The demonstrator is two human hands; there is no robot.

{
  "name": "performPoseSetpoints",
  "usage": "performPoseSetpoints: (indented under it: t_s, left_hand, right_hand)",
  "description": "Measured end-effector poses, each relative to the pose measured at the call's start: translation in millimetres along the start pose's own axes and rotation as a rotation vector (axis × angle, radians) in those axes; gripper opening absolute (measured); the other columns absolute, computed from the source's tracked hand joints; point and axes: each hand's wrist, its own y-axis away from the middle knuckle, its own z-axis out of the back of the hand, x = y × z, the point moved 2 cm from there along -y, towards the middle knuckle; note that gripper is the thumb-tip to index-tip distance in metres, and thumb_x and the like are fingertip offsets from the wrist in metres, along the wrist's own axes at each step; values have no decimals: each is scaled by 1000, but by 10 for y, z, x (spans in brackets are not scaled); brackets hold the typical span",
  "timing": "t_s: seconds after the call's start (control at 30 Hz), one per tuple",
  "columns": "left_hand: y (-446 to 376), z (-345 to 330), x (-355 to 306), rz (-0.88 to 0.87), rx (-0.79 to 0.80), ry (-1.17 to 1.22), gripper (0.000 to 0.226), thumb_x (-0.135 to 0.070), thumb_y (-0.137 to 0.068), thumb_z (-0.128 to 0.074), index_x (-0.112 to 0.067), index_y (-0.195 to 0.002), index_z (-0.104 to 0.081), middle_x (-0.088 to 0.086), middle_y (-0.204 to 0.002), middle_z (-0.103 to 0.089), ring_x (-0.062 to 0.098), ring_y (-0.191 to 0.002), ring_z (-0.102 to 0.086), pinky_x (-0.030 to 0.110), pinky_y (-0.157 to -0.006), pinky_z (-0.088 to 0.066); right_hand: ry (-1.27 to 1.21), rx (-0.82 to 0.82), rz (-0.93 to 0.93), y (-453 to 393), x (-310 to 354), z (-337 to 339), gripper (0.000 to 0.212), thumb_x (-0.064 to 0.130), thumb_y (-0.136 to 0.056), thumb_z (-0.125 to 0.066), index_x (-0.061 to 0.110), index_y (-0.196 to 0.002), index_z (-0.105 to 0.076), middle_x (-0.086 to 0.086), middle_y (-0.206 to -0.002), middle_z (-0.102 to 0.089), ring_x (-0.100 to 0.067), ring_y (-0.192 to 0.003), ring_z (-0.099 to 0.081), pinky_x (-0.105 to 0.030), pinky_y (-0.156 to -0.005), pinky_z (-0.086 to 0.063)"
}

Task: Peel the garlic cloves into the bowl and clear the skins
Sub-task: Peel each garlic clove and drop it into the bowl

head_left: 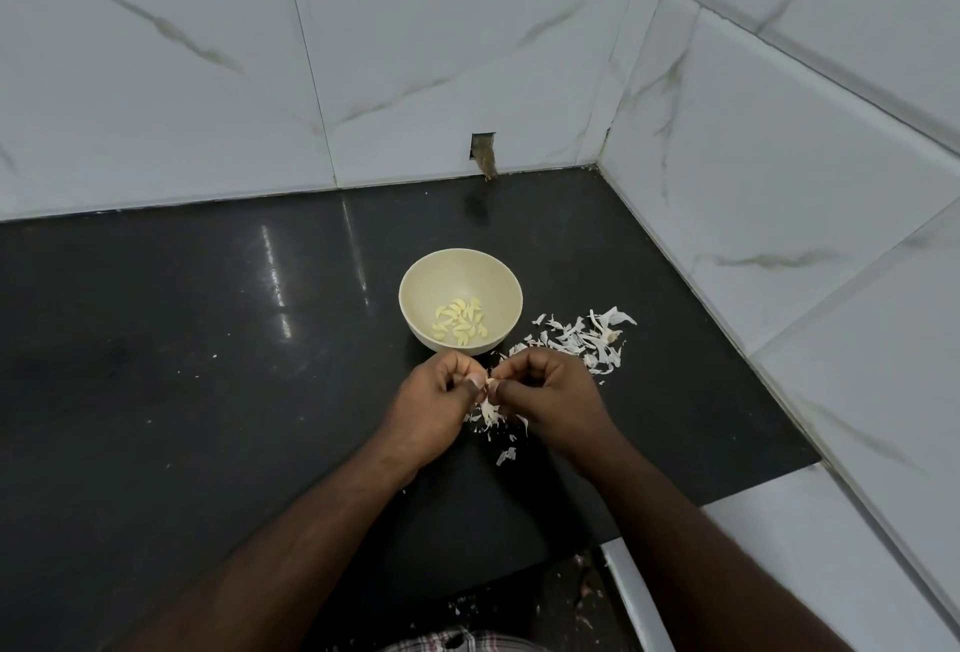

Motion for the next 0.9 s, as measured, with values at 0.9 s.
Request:
performPoseSetpoints:
  t_s: [0.9]
  left_hand:
    - [-34, 45, 31, -105, 14, -105, 15, -25, -90, -70, -40, -88, -71, -14, -79, -74, 9, -81, -71, 43, -85, -57]
  right_hand:
    - [-221, -60, -114, -6, -43, 24, 7, -7, -86, -70, -6, -93, -68, -16, -73, -70, -20, -65, -66, -27, -62, -57]
